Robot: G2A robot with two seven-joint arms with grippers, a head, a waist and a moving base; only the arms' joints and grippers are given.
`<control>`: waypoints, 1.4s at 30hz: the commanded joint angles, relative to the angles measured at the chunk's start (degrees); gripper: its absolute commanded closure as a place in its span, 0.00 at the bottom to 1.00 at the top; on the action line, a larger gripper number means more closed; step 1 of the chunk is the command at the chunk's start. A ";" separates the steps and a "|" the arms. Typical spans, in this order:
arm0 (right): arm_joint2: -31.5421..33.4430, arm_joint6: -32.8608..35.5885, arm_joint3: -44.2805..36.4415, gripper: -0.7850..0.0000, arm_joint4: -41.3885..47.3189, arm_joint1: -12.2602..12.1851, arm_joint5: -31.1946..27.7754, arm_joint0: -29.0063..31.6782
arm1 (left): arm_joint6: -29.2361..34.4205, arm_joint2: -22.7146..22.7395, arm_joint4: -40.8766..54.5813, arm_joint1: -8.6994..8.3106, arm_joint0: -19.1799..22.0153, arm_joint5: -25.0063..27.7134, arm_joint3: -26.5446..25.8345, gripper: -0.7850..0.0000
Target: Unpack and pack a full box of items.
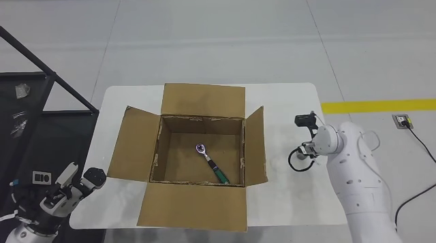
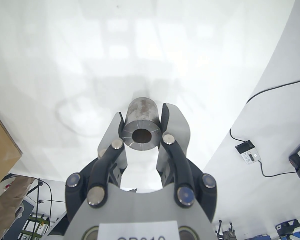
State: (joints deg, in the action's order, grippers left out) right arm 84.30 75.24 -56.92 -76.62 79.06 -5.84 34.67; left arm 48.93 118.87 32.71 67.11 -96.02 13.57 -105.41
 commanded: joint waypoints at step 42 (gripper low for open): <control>-49.13 3.13 -21.71 0.00 24.25 9.99 6.49 -17.93 | -2.36 1.41 2.16 0.15 -2.23 1.51 0.29 0.00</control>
State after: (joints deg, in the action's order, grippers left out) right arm 36.96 79.11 -83.23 -53.88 88.18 0.30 17.48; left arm 46.51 120.05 34.53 67.26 -98.00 14.89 -105.28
